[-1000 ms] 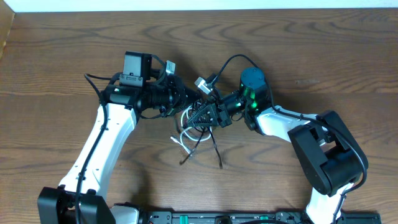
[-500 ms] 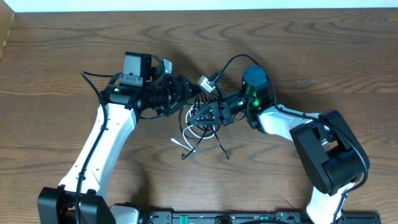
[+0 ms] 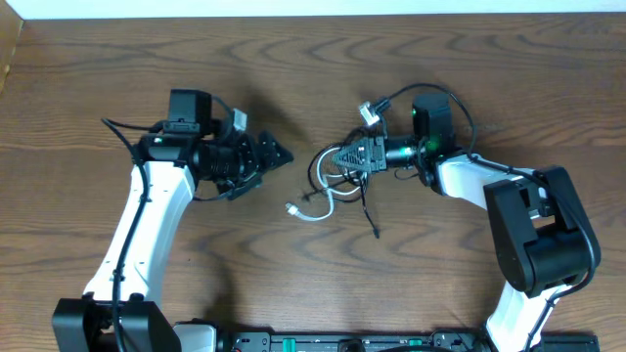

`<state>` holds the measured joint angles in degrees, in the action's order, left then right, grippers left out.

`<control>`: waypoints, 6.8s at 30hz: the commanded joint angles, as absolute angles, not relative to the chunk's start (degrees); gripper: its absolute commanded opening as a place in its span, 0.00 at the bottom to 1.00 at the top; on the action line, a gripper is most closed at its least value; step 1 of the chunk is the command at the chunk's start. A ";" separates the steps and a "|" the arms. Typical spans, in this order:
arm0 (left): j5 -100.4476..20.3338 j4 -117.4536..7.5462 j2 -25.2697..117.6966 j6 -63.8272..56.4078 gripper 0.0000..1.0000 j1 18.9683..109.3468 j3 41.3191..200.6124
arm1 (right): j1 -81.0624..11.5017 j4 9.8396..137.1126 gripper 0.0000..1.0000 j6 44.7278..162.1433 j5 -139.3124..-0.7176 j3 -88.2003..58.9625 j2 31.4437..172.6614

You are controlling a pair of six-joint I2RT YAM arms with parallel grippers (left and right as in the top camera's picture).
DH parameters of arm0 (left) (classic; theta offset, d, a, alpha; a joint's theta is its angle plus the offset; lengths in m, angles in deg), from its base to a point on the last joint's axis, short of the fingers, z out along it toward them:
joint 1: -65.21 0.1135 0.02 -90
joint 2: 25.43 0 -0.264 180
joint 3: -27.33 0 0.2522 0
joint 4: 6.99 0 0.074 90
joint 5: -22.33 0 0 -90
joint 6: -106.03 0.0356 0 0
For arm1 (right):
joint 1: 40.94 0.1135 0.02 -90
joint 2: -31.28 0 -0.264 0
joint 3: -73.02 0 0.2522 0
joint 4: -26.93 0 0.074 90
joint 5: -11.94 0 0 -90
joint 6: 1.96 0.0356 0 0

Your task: Untangle cables

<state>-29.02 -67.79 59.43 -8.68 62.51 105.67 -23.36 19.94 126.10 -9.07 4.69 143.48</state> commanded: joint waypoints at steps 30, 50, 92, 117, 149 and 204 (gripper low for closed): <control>-46.22 -82.20 58.90 -2.28 0.80 62.25 105.47 | -1.70 81.62 0.96 90.65 -68.04 -27.50 140.71; -52.58 -71.36 55.45 -12.18 0.08 40.21 111.90 | -20.82 101.53 0.99 87.85 -66.73 -33.32 140.16; -64.65 -76.69 78.70 3.97 0.08 40.69 114.34 | -23.10 75.98 0.01 93.10 -58.88 -7.53 140.16; -62.90 -67.05 77.98 -32.55 0.33 30.90 117.69 | -21.98 75.87 0.34 93.14 -66.57 -7.53 140.16; -59.77 -72.17 78.07 -26.17 0.07 31.82 121.05 | -22.09 75.83 0.47 95.22 -74.53 -7.53 140.16; -59.12 -64.17 90.22 -26.04 0.26 39.75 118.71 | -17.94 65.68 0.73 84.94 -52.78 -10.65 138.56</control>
